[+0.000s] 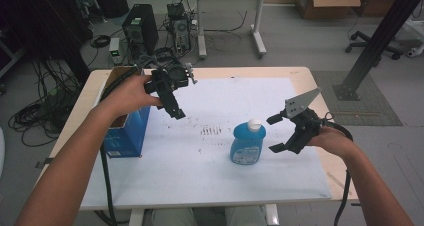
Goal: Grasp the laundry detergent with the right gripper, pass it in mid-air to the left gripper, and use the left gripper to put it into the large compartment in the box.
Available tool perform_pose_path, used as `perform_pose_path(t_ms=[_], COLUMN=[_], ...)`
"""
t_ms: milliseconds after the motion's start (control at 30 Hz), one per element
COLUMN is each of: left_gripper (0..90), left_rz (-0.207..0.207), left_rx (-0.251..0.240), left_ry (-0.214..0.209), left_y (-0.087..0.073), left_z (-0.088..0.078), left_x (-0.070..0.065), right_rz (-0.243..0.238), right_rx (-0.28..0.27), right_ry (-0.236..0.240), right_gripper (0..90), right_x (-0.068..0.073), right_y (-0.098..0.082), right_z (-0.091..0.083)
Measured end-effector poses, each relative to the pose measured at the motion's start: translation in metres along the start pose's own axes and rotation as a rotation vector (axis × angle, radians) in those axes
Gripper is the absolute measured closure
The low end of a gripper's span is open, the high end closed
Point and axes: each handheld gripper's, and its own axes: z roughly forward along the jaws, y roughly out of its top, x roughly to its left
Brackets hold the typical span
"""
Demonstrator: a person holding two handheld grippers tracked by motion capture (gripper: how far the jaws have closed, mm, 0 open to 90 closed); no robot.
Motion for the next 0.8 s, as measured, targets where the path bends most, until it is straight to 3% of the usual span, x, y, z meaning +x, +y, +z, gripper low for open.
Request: perform_pose_path(t_ms=[800], left_gripper=[5.9], left_rz=[0.003], left_rx=[0.012], left_ry=[-0.005], left_y=[0.004], left_z=[0.005], left_x=[0.0], right_rz=[0.043], right_rx=[-0.092], right_ry=[0.003], right_gripper=[6.3], right_x=[-0.004], right_y=[-0.028], right_z=[0.016])
